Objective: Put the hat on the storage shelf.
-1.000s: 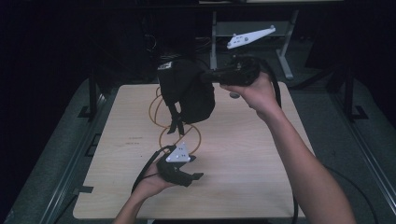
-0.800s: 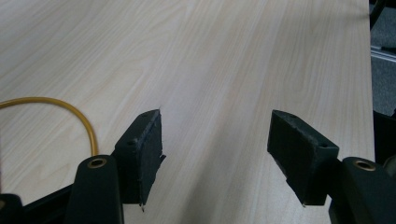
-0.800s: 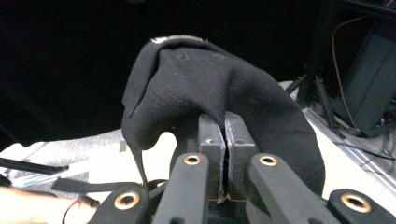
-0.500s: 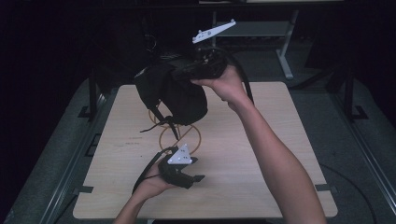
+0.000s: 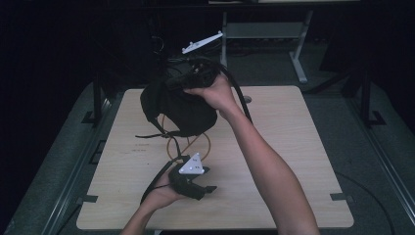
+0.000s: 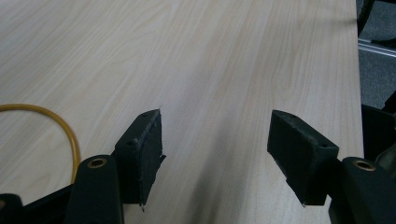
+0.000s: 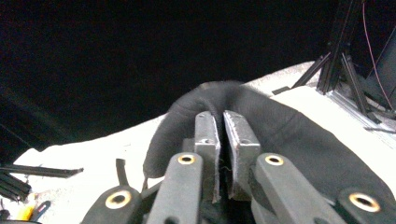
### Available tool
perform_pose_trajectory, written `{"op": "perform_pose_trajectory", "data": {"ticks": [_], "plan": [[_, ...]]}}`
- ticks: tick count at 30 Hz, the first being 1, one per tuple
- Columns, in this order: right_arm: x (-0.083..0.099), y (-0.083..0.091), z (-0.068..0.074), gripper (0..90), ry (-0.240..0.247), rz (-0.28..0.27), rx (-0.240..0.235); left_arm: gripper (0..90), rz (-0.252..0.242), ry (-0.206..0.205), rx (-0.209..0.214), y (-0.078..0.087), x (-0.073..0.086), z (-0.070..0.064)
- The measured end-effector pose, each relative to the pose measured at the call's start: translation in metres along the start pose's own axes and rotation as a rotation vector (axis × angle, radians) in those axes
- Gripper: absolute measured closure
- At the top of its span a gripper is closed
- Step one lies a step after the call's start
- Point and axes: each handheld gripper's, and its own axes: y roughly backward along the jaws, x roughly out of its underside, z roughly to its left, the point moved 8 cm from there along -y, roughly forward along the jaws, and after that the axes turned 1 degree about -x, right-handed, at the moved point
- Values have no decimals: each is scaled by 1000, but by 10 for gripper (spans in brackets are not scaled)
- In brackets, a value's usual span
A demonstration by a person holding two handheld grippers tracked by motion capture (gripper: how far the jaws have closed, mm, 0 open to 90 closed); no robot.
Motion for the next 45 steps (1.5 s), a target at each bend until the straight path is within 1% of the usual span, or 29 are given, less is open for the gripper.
{"op": "perform_pose_trajectory", "data": {"ticks": [1, 2, 3, 4, 5, 6, 8, 11, 13, 17, 20, 24, 28, 32, 38, 43, 45], "plan": [[1, -4, 0, 792, -1, 10, 4, 353, 2, -2, 0, 0, 0, -1], [2, -7, -1, 716, -1, 12, 15, 353, 2, -3, 0, -1, 0, -2], [3, -10, -1, 700, -13, 17, 19, 353, 2, -5, 2, -1, 1, -2], [4, -10, -1, 666, -6, 25, 20, 354, 0, -7, 4, 0, 1, -3], [6, -10, -1, 613, 3, 30, 31, 353, -1, -6, 2, -1, 1, -3], [6, -9, -1, 577, 14, 20, 51, 354, 1, -6, 1, -1, 1, -3], [8, -5, 1, 543, 13, 11, 46, 353, 5, -9, -2, -1, 2, -3], [13, 2, 1, 488, 4, 23, 39, 353, 0, -5, -3, -1, 2, -3], [17, 8, -1, 471, 0, 16, 44, 353, 1, -10, -8, 0, 2, -2], [22, 19, -3, 445, 0, -14, 42, 352, -7, 6, -16, -1, 3, -1], [30, 25, -5, 411, -9, 4, 40, 352, -7, 3, -13, -1, 4, -1], [40, 34, -7, 390, -15, -6, 39, 345, -6, -2, -7, -2, 3, -3], [48, 43, -9, 365, -31, -20, 38, 345, -2, -1, -4, -4, 4, -4], [54, 49, -10, 346, -37, -12, 30, 343, 2, -7, -5, -5, 4, -5], [62, 58, -10, 330, -37, -17, 32, 343, 5, -4, -6, -7, 4, -6], [74, 66, -10, 317, -38, -19, 25, 343, 7, -1, -6, -8, 4, -7], [78, 70, -11, 310, -45, -23, 28, 339, 7, -4, -6, -8, 3, -7]]}}
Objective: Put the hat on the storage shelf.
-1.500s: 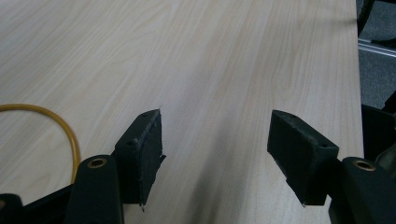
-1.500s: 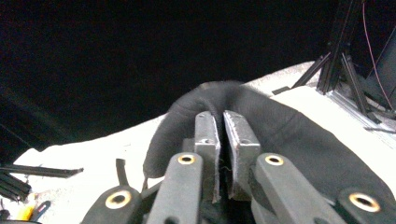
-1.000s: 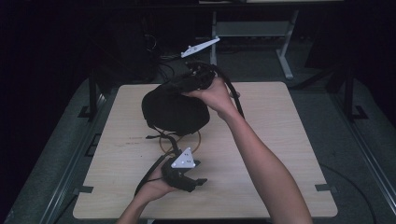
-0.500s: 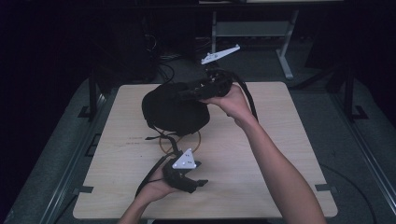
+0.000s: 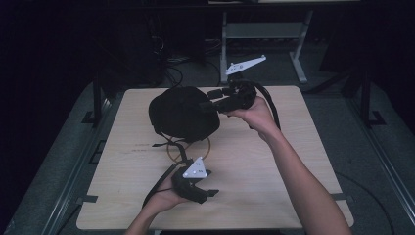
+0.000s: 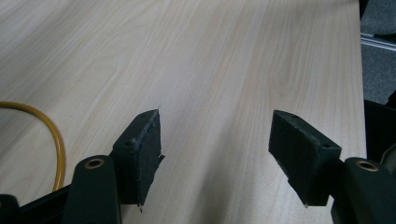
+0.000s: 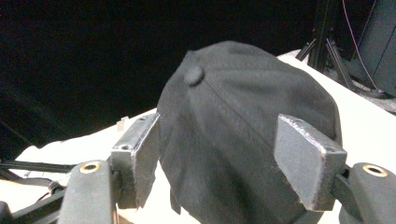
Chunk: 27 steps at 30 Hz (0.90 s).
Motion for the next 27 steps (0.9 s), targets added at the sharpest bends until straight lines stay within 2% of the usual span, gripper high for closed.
{"op": "perform_pose_trajectory", "data": {"ticks": [11, 27], "plan": [[12, 21, -8, 276, -31, -25, 23, 330, -15, 15, 5, 0, -2, 1], [35, 40, -17, 241, -59, -14, 54, 313, -10, 16, 3, -1, -1, 1]]}}
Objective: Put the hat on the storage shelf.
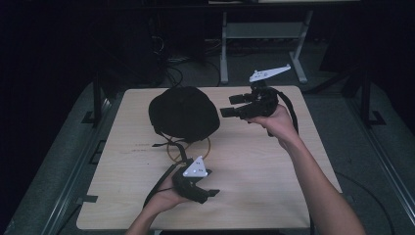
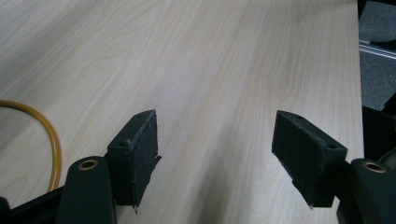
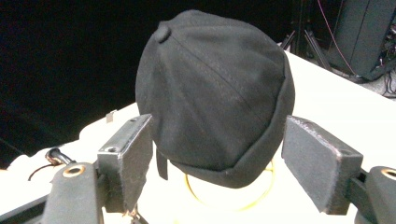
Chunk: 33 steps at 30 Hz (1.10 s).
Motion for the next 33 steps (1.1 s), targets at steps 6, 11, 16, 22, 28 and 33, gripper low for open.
{"op": "perform_pose_trajectory", "data": {"ticks": [6, 11, 16, 22, 28, 33], "plan": [[9, 7, -4, 230, -12, 3, 13, 305, -4, 5, -6, 0, 0, 1], [17, 13, -7, 213, -23, 0, 23, 301, -2, 1, -6, 1, 0, 1], [26, 17, -9, 205, -37, 2, 24, 294, 2, 4, -10, 0, 1, 2], [37, 24, -11, 198, -44, 3, 29, 280, 3, 12, -13, -1, 1, 2], [47, 29, -13, 187, -60, 11, 36, 267, 2, 12, -21, -1, 1, 3], [55, 35, -13, 186, -63, 7, 34, 267, 1, 17, -20, -1, 1, 3]]}}
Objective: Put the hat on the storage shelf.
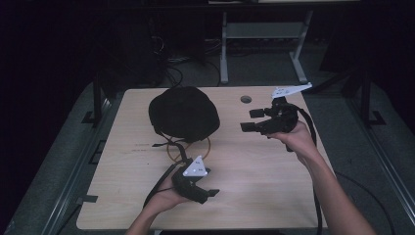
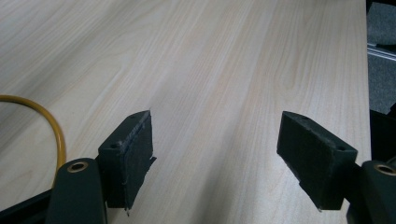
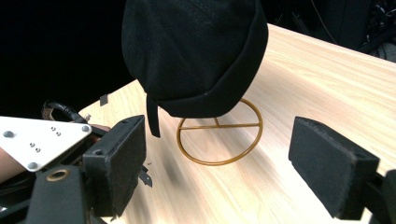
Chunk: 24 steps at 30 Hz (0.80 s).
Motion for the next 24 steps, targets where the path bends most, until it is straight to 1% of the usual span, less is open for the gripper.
{"op": "perform_pose_trajectory", "data": {"ticks": [5, 11, 15, 19, 22, 24], "plan": [[8, 6, 0, 185, -10, -5, -2, 267, -1, -5, -8, 0, -1, 0], [19, 14, -2, 183, -17, -9, 3, 267, -6, -4, -9, 1, -2, 1], [30, 19, -6, 183, -32, -4, 14, 267, -4, -5, -6, 0, -1, 0], [42, 23, -9, 182, -49, 5, 24, 266, -10, 6, -3, -1, -2, 0], [50, 27, -12, 181, -57, 10, 32, 267, -10, 6, -3, -1, -1, 0], [59, 31, -14, 181, -63, 11, 38, 267, -12, 6, -2, -1, -1, -1]]}}
